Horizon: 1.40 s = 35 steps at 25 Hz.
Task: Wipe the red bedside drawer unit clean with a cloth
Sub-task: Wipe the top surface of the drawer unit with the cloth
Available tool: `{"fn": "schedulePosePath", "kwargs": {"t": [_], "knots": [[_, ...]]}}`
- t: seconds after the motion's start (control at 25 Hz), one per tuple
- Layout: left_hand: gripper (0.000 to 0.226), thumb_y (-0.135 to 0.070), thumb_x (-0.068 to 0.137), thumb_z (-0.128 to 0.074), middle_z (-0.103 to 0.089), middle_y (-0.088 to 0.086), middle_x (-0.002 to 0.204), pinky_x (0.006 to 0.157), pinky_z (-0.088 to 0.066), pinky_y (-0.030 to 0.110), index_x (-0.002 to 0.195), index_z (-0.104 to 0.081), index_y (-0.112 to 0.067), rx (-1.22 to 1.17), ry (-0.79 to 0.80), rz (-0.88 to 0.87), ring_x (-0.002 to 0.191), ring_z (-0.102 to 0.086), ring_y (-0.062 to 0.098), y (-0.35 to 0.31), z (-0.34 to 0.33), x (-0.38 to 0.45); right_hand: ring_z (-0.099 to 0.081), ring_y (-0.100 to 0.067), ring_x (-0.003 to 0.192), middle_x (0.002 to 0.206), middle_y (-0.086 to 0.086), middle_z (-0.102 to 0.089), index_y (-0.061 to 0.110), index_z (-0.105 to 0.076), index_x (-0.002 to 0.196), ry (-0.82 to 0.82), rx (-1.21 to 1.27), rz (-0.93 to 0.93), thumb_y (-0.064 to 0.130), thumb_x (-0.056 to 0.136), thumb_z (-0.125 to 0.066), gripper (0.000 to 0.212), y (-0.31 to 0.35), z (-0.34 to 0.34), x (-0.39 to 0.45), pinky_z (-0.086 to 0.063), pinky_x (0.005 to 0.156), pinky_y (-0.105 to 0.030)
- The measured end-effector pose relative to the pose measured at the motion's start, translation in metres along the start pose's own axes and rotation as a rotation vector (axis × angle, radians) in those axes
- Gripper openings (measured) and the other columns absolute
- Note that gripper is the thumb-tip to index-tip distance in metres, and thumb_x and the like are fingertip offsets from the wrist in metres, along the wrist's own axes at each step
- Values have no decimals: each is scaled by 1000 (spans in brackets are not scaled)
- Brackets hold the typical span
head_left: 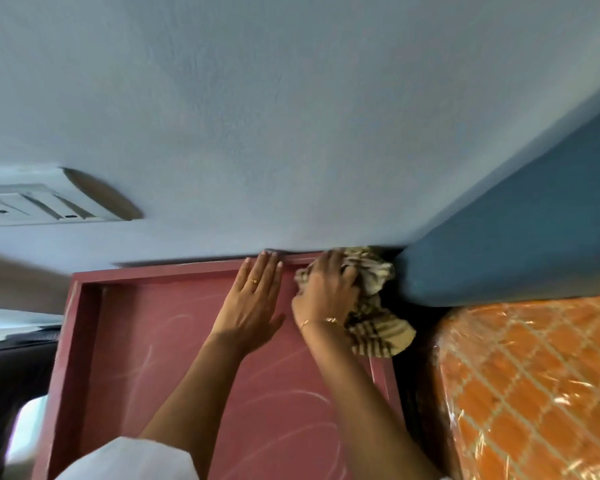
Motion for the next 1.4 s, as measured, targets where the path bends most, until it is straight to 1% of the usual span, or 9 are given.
{"fn": "schedulePosePath", "kwargs": {"t": [0.12, 0.2, 0.36, 0.48, 0.64, 0.84, 1.08, 1.28, 1.4], "knots": [[83, -47, 74, -63, -43, 27, 138, 107, -19, 49, 132, -41, 9, -35, 21, 1, 132, -36, 38, -4, 2, 1, -36, -31, 120, 154, -3, -17, 14, -24, 143, 111, -11, 190, 21, 80, -63, 74, -7, -5, -13, -44, 84, -37], [100, -49, 63, -75, -40, 26, 141, 108, -23, 51, 134, -35, 9, -39, 47, -1, 133, -37, 37, -3, -2, -2, -32, -29, 120, 156, 3, -8, 20, -16, 145, 151, -20, 117, 16, 81, -59, 77, -30, -3, -4, -41, 87, -36], [100, -50, 60, -70, -44, 22, 140, 107, -32, 54, 136, -38, 7, -54, 21, -11, 131, -41, 35, 3, -2, -1, -35, -32, 117, 155, -2, -15, 13, -16, 145, 115, 167, -121, 18, 79, -59, 78, -9, -1, 0, -40, 90, -35], [82, -42, 71, -47, -48, 23, 136, 104, -35, 53, 135, -31, 6, -50, 10, 80, 125, -46, 38, 34, -5, -20, -34, -33, 117, 154, -2, -18, 13, -14, 145, 189, 270, 36, 18, 79, -58, 79, 51, -13, -25, -40, 90, -38], [102, -35, 51, -82, -47, 25, 136, 104, -32, 56, 132, -36, 6, -19, -7, 75, 125, -46, 39, 76, -11, -50, -38, -31, 111, 152, 9, -22, 24, -15, 145, 182, 125, 159, 18, 78, -59, 81, 23, -16, -28, -40, 86, -33], [99, -36, 47, -84, -49, 25, 135, 104, -25, 54, 128, -49, 8, -23, 3, 36, 126, -45, 39, 86, -7, -46, -40, -31, 109, 154, 9, -18, 26, -24, 144, 145, 199, -150, 16, 73, -63, 81, 16, -13, -13, -42, 86, -30], [110, -43, 45, -85, -47, 21, 138, 104, -22, 52, 132, -38, 6, 29, 24, -7, 128, -45, 34, 100, -6, -60, -38, -30, 112, 154, 8, -17, 26, -17, 145, 220, 186, 186, 17, 78, -60, 80, 87, -30, -57, -40, 88, -34], [116, -52, 44, -78, -36, 18, 144, 109, -28, 55, 135, -31, 2, -4, 36, -2, 134, -34, 30, 104, -7, -67, -42, -32, 108, 148, 1, -33, 27, -21, 144, 169, 191, -196, 12, 73, -65, 85, 25, -15, -24, -44, 85, -31], [113, -47, 44, -80, -43, 21, 141, 109, -28, 54, 136, -38, 5, 4, 16, -3, 130, -40, 36, 106, -7, -66, -39, -33, 113, 151, 5, -26, 25, -21, 144, 183, 234, -68, 16, 73, -63, 83, 82, -24, -41, -43, 87, -33]]}}
Point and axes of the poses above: each hand's wrist, its own x-axis towards the middle knuckle, its own z-axis out of the back of the hand, y = z × x, the point moved 2 cm from there along x, towards the middle knuckle
